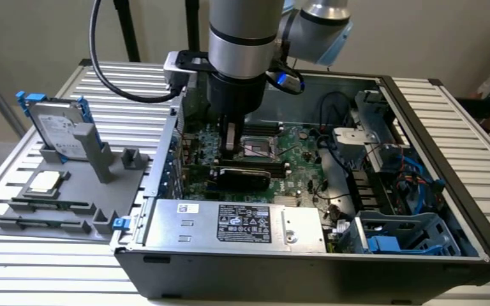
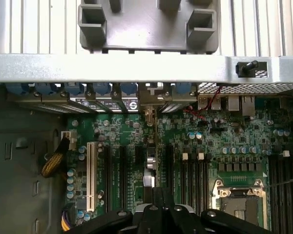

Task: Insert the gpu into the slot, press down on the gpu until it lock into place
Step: 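Press down on the gpu until it lock into place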

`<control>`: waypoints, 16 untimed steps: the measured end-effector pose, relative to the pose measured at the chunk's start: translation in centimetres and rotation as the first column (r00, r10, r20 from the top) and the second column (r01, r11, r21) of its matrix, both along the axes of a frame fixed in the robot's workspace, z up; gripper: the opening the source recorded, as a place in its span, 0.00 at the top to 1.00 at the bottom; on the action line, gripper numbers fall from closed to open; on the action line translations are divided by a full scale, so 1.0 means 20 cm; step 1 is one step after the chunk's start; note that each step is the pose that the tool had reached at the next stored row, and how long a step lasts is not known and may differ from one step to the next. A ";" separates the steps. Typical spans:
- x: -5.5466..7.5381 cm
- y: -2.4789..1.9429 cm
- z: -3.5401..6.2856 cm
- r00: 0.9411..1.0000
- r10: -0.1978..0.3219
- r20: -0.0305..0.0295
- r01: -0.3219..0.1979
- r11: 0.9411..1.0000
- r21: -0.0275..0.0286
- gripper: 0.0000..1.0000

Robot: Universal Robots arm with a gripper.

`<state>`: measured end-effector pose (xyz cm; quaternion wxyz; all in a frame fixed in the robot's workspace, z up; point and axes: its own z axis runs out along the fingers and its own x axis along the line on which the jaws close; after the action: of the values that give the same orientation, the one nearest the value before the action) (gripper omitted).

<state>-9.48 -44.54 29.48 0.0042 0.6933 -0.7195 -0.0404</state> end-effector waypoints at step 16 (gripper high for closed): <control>-0.08 0.000 0.000 0.996 0.011 -0.087 -0.013 1.000 -0.025 0.89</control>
<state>-11.00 -44.54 29.47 0.0443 0.6952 -0.7149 -0.0612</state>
